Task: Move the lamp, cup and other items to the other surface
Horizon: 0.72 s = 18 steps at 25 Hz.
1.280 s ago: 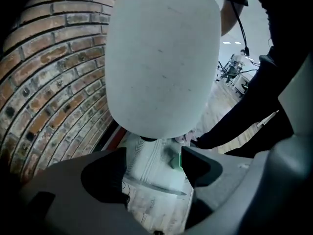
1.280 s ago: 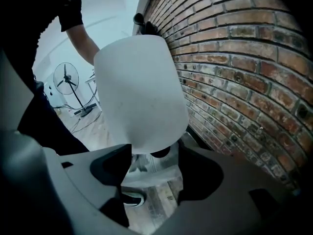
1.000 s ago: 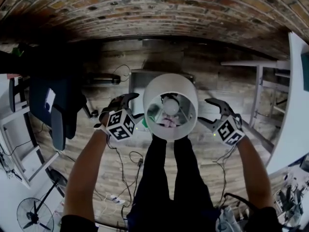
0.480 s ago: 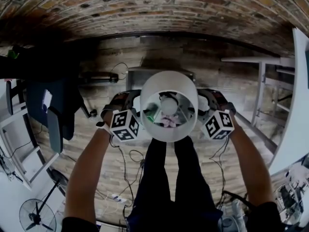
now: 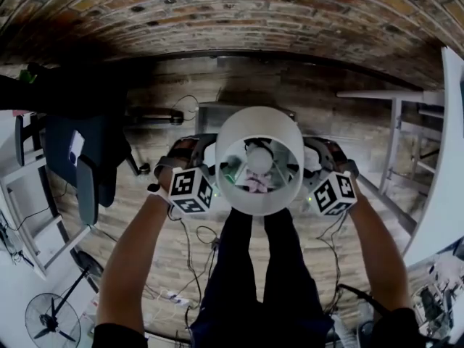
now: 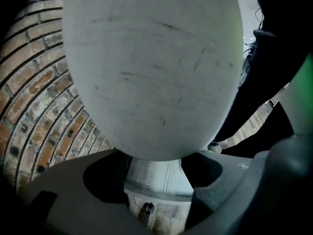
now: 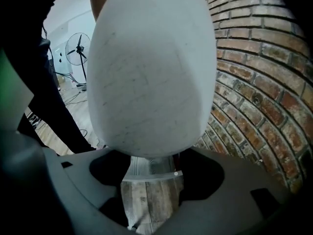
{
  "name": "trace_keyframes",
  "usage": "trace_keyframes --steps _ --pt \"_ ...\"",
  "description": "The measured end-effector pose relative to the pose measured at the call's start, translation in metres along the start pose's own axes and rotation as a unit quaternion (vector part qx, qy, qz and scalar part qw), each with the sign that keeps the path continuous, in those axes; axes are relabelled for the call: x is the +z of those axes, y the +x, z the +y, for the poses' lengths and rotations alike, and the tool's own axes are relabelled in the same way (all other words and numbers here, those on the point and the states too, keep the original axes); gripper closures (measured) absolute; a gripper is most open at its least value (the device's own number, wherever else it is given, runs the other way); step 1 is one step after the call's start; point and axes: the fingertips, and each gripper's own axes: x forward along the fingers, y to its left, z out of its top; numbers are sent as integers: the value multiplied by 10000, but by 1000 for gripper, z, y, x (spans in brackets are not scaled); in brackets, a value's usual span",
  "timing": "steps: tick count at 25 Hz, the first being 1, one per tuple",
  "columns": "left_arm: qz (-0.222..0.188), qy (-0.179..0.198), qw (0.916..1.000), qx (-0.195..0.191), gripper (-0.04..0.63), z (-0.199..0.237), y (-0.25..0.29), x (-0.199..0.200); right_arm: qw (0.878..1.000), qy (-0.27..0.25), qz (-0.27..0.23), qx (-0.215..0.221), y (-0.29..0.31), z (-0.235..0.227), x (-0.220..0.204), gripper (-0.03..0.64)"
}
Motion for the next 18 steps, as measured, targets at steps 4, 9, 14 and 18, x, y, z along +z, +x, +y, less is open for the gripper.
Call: trace_keyframes --steps 4,9,14,18 --pt "-96 -5 9999 53 262 5 -27 15 9999 77 -89 -33 -25 -5 22 301" --pt "-245 -89 9997 43 262 3 -88 40 9993 150 -335 55 -72 -1 66 301" --pt "-356 -152 9992 66 262 -6 -159 71 9986 162 -488 142 -129 9 114 301" --pt "-440 -193 9988 61 262 -13 -215 99 9981 179 -545 238 -176 17 147 301"
